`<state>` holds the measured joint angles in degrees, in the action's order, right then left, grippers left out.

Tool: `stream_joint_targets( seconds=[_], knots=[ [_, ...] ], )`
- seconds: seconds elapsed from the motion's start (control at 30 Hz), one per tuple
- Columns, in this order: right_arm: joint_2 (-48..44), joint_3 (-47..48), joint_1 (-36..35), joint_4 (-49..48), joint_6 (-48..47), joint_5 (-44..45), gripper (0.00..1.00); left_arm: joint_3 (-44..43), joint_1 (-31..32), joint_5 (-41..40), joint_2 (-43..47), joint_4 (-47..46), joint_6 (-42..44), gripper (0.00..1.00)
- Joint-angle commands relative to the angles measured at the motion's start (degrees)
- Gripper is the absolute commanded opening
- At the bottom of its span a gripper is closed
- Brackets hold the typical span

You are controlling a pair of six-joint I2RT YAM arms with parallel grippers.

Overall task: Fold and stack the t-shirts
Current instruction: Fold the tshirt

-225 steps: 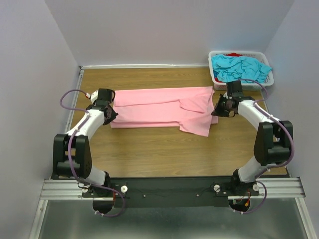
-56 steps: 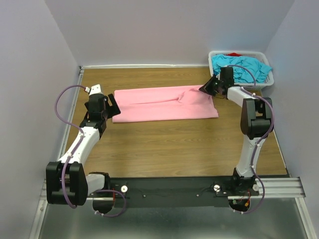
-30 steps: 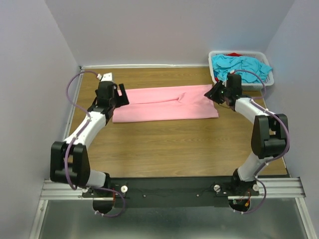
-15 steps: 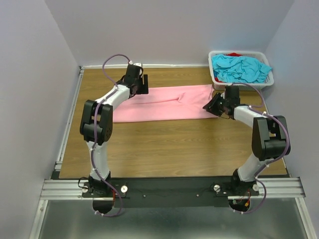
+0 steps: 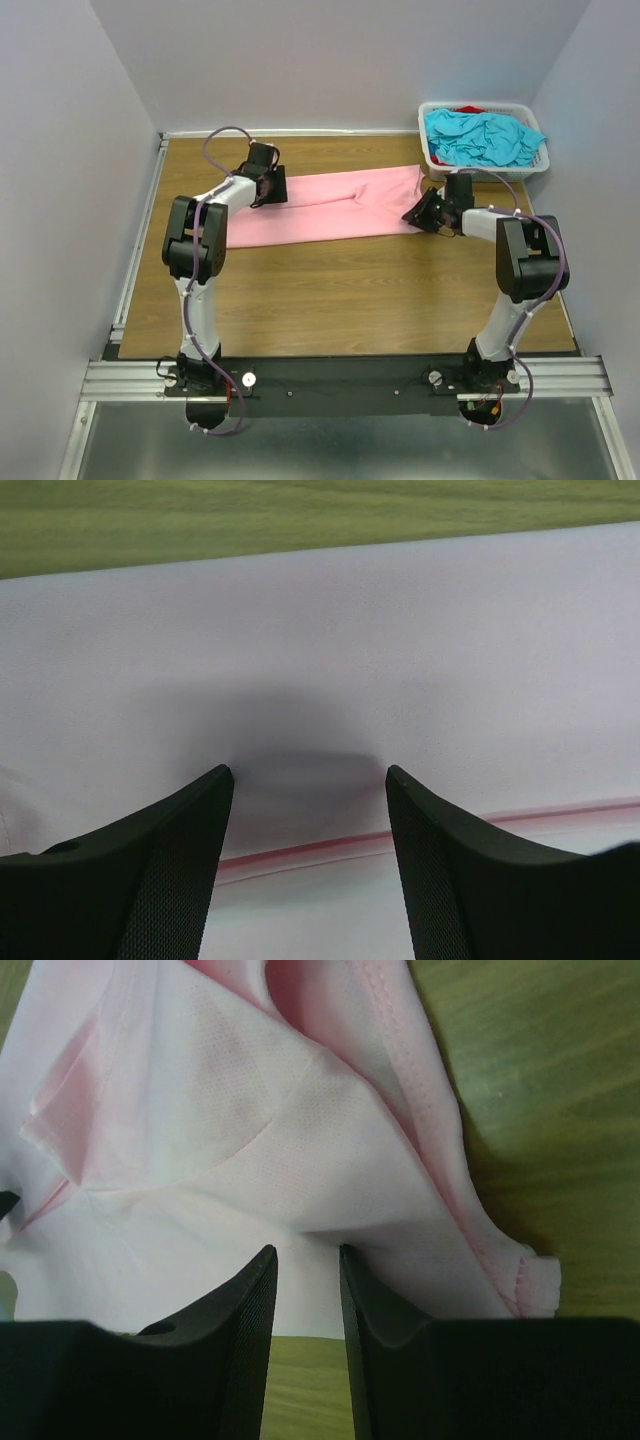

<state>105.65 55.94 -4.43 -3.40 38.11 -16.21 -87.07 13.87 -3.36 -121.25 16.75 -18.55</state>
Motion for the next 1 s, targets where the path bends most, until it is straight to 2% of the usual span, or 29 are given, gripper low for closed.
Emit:
stream_joint_targets(
  seconds=[0.0,0.13,0.2,0.37,0.6,0.7,0.8,0.97],
  knots=[
    [3.77,3.11,-0.15,-0.38,-1.72,-0.05,0.39,7.07,-1.83,1.15,3.56,2.41,-3.07,0.71],
    [7.46,7.23,-0.76,-0.56,-2.25,0.91,0.39,15.86,-1.83,3.00,11.10,2.23,-4.04,0.71],
    [10.62,9.52,-1.46,-0.99,-2.34,0.83,0.39,22.01,-1.83,6.50,13.84,1.71,-4.65,0.71],
    [20.27,21.71,-3.65,-1.61,-3.48,-0.14,0.39,33.43,-1.56,12.84,22.54,1.35,-5.62,0.71],
    [31.80,37.55,-5.15,-1.44,-3.48,-3.21,0.40,40.48,0.46,19.87,30.45,1.17,-8.35,0.72],
    [31.56,38.71,-5.59,-1.43,-2.86,-4.62,0.41,43.38,0.90,20.75,33.79,1.26,-9.49,0.72],
    [27.26,35.47,-6.29,-1.52,-3.91,-3.40,0.41,45.93,0.90,20.76,37.05,1.44,-10.02,0.72],
    [18.56,24.84,-6.21,-1.52,-5.41,3.10,0.42,48.65,0.90,19.70,40.21,1.88,-10.11,0.72]
  ],
)
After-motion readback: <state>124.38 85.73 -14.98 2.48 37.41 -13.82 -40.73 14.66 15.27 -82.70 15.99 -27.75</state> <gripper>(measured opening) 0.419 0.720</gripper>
